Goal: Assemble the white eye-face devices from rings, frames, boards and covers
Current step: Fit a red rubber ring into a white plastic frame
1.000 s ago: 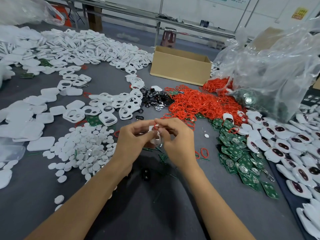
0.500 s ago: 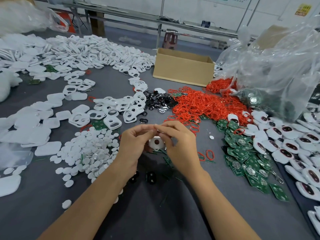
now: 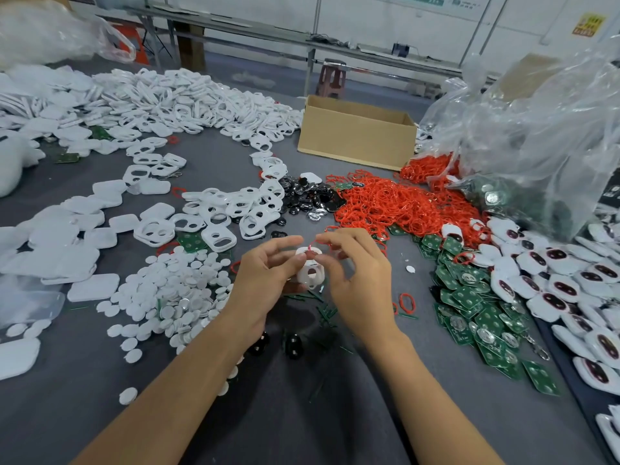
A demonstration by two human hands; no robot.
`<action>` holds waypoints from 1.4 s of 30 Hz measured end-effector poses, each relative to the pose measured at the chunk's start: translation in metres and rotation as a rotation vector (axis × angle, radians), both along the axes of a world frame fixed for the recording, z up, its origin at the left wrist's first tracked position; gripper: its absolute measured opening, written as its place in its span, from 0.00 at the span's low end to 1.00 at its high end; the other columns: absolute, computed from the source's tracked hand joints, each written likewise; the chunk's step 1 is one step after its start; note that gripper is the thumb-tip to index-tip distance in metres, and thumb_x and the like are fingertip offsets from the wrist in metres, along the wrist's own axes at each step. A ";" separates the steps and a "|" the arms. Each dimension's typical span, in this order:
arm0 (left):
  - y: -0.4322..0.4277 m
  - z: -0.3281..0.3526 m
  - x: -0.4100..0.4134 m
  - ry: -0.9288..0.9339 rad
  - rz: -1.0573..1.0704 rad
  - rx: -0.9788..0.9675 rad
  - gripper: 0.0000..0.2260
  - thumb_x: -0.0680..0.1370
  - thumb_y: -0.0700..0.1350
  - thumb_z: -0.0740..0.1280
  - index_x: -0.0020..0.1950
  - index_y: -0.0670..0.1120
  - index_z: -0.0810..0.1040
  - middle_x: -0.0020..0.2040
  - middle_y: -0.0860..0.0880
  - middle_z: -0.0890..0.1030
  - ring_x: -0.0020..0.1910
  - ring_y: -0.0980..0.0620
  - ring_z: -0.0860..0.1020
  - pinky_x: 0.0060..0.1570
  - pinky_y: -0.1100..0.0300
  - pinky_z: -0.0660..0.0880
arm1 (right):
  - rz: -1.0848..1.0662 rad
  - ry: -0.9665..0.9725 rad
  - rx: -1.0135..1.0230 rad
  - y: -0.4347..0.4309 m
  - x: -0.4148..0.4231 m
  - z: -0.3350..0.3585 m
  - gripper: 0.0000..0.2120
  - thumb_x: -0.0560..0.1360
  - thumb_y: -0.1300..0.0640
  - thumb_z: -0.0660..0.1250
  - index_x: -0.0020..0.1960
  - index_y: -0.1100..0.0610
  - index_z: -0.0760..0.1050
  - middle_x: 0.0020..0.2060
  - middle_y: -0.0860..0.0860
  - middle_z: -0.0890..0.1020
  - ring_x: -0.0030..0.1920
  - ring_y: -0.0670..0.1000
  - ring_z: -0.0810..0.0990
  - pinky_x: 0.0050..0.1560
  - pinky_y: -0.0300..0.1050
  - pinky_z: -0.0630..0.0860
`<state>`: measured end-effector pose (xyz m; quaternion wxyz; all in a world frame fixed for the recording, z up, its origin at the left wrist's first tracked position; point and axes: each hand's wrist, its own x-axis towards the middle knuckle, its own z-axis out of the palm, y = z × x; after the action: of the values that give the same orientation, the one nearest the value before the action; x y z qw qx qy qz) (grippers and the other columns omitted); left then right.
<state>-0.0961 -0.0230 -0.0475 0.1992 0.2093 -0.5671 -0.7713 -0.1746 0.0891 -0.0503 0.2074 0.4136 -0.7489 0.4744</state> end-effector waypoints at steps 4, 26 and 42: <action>-0.001 -0.001 0.000 0.025 -0.082 0.037 0.10 0.77 0.35 0.66 0.57 0.40 0.81 0.44 0.47 0.85 0.35 0.56 0.81 0.34 0.64 0.78 | 0.071 -0.018 0.035 -0.002 0.000 -0.001 0.10 0.70 0.70 0.69 0.49 0.61 0.81 0.46 0.51 0.80 0.48 0.45 0.76 0.52 0.33 0.72; 0.003 -0.005 0.002 0.123 -0.105 0.225 0.17 0.65 0.41 0.72 0.54 0.43 0.82 0.46 0.47 0.86 0.43 0.56 0.83 0.49 0.56 0.80 | 0.050 -0.027 0.001 0.001 -0.002 0.000 0.10 0.67 0.72 0.72 0.47 0.63 0.83 0.44 0.54 0.82 0.47 0.45 0.78 0.53 0.28 0.69; 0.007 -0.003 0.003 0.168 -0.039 0.102 0.06 0.72 0.40 0.70 0.48 0.46 0.84 0.38 0.47 0.85 0.35 0.56 0.82 0.32 0.64 0.77 | 0.272 -0.409 -0.194 0.004 -0.006 0.000 0.12 0.66 0.68 0.75 0.46 0.54 0.84 0.48 0.51 0.84 0.52 0.50 0.82 0.57 0.49 0.76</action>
<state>-0.0929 -0.0163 -0.0504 0.2200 0.1424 -0.5123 -0.8179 -0.1810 0.0929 -0.0501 0.0248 0.3841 -0.6640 0.6411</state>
